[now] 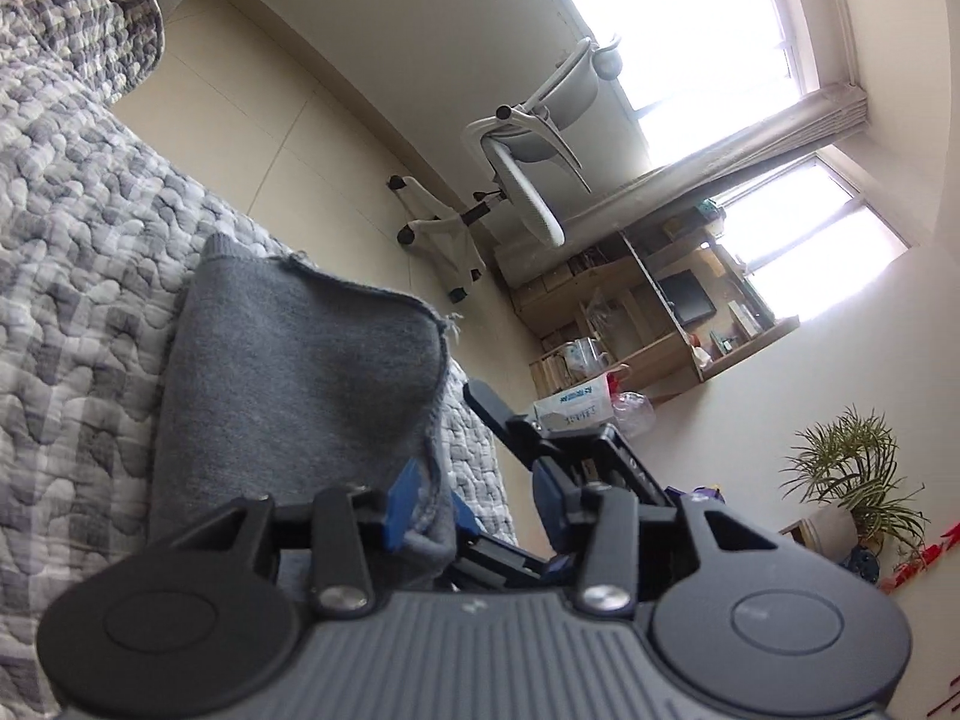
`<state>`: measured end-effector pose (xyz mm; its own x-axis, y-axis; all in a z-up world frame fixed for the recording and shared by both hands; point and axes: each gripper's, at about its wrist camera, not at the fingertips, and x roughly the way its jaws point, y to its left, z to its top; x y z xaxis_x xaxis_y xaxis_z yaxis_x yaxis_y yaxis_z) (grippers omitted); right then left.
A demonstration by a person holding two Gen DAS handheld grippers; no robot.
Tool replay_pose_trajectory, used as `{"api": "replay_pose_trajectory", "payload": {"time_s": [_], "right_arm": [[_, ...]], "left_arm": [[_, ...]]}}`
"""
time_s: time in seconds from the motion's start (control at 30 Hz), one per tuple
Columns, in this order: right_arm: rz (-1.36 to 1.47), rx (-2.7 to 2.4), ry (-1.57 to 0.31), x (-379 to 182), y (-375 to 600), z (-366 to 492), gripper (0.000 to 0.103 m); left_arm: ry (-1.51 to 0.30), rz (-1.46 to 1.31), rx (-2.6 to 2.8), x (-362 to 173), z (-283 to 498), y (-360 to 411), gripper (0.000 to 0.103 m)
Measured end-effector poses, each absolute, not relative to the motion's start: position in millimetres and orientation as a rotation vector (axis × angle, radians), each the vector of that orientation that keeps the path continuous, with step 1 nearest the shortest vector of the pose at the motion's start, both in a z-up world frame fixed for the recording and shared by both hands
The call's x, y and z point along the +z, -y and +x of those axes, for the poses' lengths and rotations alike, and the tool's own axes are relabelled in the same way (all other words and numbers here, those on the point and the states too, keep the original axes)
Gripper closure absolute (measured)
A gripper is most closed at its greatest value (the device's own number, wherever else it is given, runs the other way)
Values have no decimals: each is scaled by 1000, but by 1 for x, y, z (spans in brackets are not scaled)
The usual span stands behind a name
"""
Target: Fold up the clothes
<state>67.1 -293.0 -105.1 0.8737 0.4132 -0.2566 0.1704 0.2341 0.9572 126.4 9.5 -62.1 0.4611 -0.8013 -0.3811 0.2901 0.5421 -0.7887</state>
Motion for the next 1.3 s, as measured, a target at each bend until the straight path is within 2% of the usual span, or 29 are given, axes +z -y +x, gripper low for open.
{"api": "replay_pose_trajectory", "payload": {"time_s": [0.27, 0.4, 0.6, 0.63, 0.67, 0.73, 0.8, 0.83, 0.87, 0.97, 1.13, 1.3], "right_arm": [[1273, 166, -527, -96, 283, 75, 42], [1231, 166, -534, -93, 276, 82, 42], [1191, 160, -558, -95, 275, 87, 42], [1190, 158, -562, -96, 276, 87, 43], [1188, 156, -565, -97, 276, 88, 48], [1184, 152, -573, -99, 277, 89, 59], [1186, 149, -575, -101, 278, 89, 76], [1191, 151, -572, -102, 279, 88, 79], [1197, 155, -567, -102, 279, 88, 81], [1238, 183, -545, -103, 279, 87, 83], [1367, 245, -503, -106, 286, 85, 84], [1472, 279, -468, -107, 298, 83, 84]], "left_arm": [[-898, -667, -663, -77, 132, -28, 68], [-937, -630, -782, -81, 124, -8, 69], [-953, -428, -903, -74, 106, 25, 69], [-949, -420, -905, -72, 106, 25, 69], [-946, -430, -902, -70, 107, 22, 68], [-931, -475, -887, -67, 112, 14, 62], [-889, -509, -854, -63, 114, 6, 52], [-866, -516, -835, -62, 114, 2, 46], [-841, -518, -810, -59, 115, 0, 39], [-763, -529, -710, -54, 115, -7, 31], [-650, -502, -488, -55, 111, -20, 32], [-668, -529, -473, -59, 117, -23, 33]]}}
